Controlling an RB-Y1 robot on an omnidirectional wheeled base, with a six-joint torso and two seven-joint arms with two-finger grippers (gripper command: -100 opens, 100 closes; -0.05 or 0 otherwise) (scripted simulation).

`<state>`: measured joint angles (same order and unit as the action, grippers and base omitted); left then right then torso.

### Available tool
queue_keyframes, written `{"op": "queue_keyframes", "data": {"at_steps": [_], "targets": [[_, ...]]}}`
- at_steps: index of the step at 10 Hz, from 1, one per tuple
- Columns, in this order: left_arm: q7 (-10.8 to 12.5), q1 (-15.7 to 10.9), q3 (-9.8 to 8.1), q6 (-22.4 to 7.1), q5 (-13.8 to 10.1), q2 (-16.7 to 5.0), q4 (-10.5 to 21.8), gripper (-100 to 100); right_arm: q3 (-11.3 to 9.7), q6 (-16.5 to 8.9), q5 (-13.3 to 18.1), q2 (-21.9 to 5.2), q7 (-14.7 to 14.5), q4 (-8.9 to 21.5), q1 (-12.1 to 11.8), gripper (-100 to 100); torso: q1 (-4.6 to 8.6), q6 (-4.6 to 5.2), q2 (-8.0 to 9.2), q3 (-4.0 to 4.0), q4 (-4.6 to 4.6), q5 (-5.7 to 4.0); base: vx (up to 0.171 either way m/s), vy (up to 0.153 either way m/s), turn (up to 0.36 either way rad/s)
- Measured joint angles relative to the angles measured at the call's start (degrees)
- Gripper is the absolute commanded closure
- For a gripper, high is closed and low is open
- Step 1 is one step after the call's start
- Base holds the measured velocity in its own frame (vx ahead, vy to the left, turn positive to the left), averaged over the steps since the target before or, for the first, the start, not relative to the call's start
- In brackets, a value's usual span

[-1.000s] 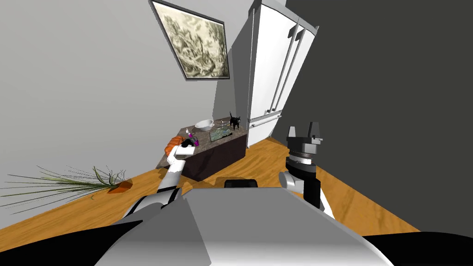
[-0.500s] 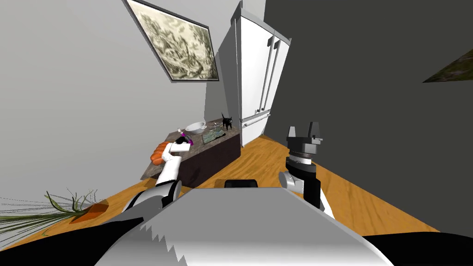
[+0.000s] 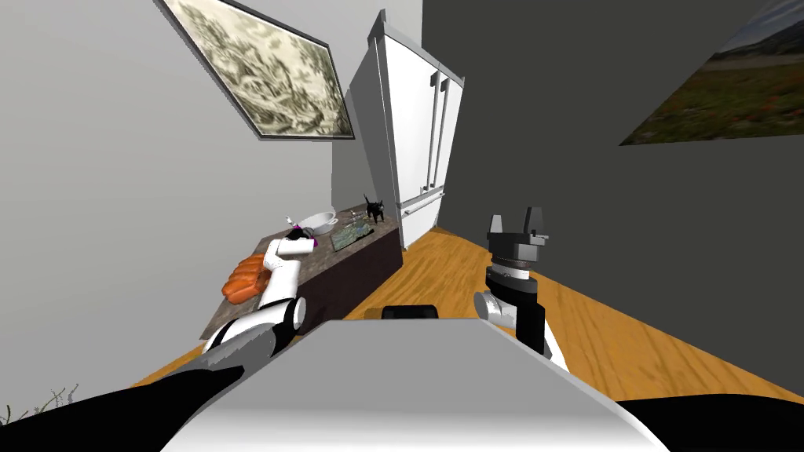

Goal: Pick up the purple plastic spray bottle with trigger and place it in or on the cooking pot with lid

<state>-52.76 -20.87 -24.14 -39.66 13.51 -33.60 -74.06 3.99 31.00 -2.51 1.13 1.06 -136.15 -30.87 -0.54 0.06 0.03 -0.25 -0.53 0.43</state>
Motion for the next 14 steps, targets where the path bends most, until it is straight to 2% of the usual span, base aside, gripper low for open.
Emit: {"op": "queue_keyframes", "data": {"at_steps": [3, 6, 10, 12, 14], "targets": [[0.09, -1.80, -2.02, 0.03, 0.92, -1.27, 3.04, 100, 0.01, 0.00, 0.00, 0.00, 0.00, 0.00, -0.01, 0, -0.06, -0.11, -0.02, -0.03, -0.04, 0.06, 0.016, 0.053, -0.183], [0.22, -4.46, -4.97, -0.26, 3.00, -2.90, 6.79, 100, 0.01, 0.00, 0.00, -0.01, 0.00, 0.00, -0.01, 0, -0.37, 0.01, -0.18, -0.10, -0.04, 0.08, 0.029, 0.130, -0.263], [0.15, -7.07, -7.28, -0.43, 4.81, -4.60, 10.05, 100, 0.01, 0.00, 0.00, -0.01, 0.00, 0.00, -0.02, 0, -0.29, -0.13, -0.15, -0.10, -0.06, 0.09, 0.020, 0.119, -0.161], [0.16, -8.72, -8.47, 0.07, 6.01, -5.81, 12.81, 100, 0.01, 0.00, 0.00, -0.01, 0.00, 0.00, -0.01, 0, -0.35, -0.05, -0.10, -0.06, -0.03, 0.07, 0.015, 0.163, -0.217], [0.02, -10.73, -9.55, 0.52, 7.29, -7.22, 15.67, 100, 0.02, 0.00, 0.00, -0.02, 0.00, 0.00, -0.02, 0, -0.66, -0.13, -0.14, -0.08, -0.03, 0.10, 0.029, 0.254, -0.163]]}}
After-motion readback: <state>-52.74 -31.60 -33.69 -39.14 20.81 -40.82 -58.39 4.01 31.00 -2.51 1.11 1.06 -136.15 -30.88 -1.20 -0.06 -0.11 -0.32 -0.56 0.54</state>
